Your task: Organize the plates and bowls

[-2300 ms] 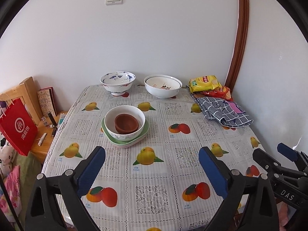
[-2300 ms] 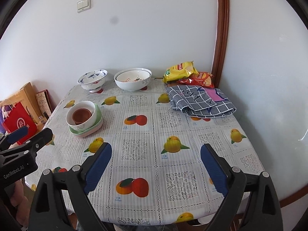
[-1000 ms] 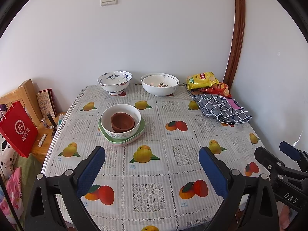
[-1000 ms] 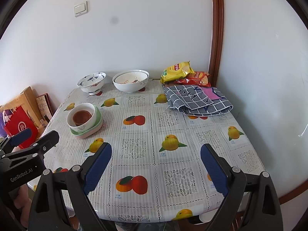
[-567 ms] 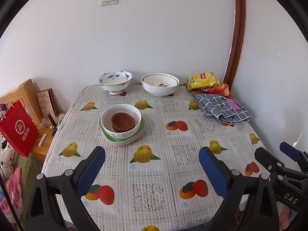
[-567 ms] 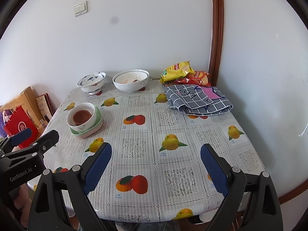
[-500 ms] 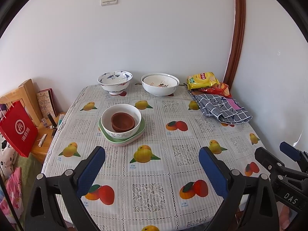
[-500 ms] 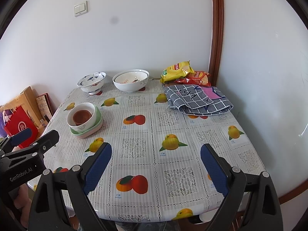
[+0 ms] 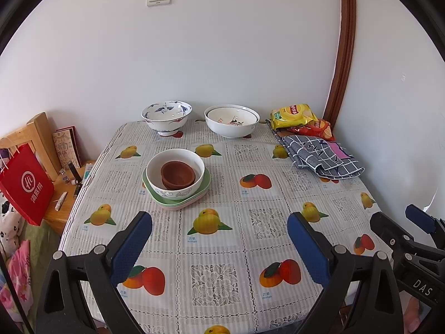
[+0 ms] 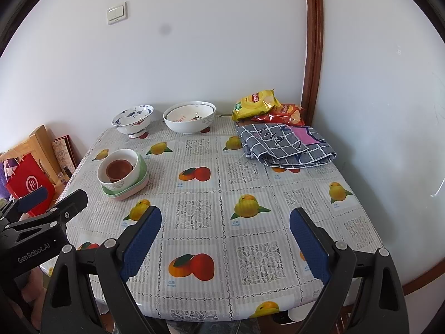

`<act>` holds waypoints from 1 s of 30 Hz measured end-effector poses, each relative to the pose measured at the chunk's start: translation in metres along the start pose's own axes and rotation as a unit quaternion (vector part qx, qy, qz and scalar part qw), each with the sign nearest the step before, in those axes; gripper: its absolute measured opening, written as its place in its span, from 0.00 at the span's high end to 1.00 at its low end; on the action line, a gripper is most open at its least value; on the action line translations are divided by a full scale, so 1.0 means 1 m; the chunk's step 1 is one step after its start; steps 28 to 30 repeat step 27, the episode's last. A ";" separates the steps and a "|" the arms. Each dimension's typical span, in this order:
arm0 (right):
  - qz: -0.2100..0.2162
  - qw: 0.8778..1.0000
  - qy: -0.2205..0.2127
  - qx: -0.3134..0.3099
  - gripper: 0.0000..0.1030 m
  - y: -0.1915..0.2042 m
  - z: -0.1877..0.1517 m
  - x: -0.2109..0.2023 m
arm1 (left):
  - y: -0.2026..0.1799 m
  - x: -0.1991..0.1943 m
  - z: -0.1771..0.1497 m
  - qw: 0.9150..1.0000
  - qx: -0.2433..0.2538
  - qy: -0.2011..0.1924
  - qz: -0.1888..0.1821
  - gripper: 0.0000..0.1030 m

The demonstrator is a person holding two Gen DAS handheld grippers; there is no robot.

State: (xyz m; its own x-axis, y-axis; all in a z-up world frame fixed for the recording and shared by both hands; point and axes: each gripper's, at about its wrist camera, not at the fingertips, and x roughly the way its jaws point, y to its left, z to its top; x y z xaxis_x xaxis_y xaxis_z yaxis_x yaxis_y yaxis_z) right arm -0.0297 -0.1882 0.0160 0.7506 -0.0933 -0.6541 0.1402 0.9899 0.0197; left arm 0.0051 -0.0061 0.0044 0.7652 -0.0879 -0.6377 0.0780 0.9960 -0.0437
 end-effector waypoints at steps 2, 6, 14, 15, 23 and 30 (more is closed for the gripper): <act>0.000 1.000 0.000 0.000 0.10 0.000 0.000 0.000 | 0.000 0.000 0.000 1.000 0.001 -0.001 0.000 0.04; 0.001 1.000 0.000 0.002 0.10 0.000 0.000 0.000 | 0.000 0.000 0.000 1.000 0.000 -0.001 0.000 0.04; 0.002 1.000 -0.001 0.003 0.10 -0.001 -0.001 0.001 | 0.001 -0.002 0.001 1.000 -0.001 -0.003 0.001 0.04; 0.002 1.000 -0.001 0.003 0.10 -0.001 -0.001 0.001 | 0.001 -0.002 0.001 1.000 0.000 -0.004 0.002 0.04; 0.003 1.000 0.000 0.005 0.10 -0.002 -0.002 0.002 | 0.001 -0.002 0.000 1.000 -0.002 -0.002 0.001 0.04; 0.001 1.000 0.003 0.004 0.10 -0.001 -0.002 0.005 | 0.000 0.003 0.000 1.000 0.002 0.001 0.005 0.04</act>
